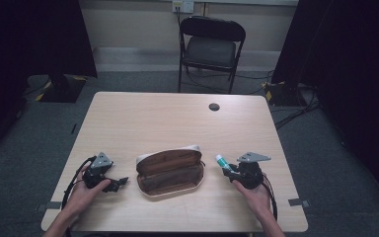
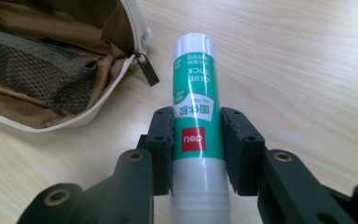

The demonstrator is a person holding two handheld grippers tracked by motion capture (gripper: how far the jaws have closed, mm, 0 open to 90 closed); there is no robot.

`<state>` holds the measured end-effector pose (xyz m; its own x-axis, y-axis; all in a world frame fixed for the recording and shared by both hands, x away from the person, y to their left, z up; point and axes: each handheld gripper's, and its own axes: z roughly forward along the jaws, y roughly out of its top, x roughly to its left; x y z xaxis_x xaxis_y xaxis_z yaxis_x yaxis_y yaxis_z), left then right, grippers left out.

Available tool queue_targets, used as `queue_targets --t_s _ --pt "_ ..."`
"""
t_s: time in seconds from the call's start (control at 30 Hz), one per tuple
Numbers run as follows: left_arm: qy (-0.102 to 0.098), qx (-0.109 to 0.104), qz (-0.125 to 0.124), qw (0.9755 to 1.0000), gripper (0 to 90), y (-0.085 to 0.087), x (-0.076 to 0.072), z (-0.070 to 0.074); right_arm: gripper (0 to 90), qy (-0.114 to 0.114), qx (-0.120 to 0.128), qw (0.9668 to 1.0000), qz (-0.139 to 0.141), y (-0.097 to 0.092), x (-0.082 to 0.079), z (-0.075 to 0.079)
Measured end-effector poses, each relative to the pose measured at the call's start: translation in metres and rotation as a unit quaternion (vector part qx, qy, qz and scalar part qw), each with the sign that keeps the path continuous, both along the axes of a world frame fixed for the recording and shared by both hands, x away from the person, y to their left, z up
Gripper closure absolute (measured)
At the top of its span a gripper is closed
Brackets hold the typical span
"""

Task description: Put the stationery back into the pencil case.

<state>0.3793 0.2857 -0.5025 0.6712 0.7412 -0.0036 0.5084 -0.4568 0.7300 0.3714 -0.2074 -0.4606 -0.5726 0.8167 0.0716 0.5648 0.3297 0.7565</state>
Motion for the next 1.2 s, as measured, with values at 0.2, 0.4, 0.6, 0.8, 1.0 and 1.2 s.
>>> queue_targets --t_s 0.2,0.4,0.6,0.8,1.0,1.2 --pt "0.0 0.0 0.0 1.0 8.2 0.0 0.0 0.0 66.0 -0.016 0.01 0.9997 0.012 -0.002 -0.009 0.01" --pt "-0.001 0.002 0.0 1.0 7.7 0.0 0.001 0.0 66.0 -0.03 0.016 0.9986 0.04 0.004 -0.02 0.019" --pt "0.0 0.002 0.0 1.0 7.6 0.0 0.001 0.0 66.1 -0.037 0.025 0.9976 0.054 0.011 -0.026 0.026" --pt "-0.001 0.002 0.0 1.0 7.7 0.0 0.0 0.0 66.1 -0.043 0.03 0.995 0.085 0.026 -0.034 0.034" --pt "0.0 0.003 0.005 1.0 7.7 0.0 -0.001 0.0 66.1 -0.048 0.03 0.9915 0.117 0.043 -0.04 0.041" --pt "-0.001 0.002 0.006 1.0 7.7 0.0 -0.001 0.0 66.1 -0.045 0.027 0.9885 0.142 0.059 -0.042 0.04"
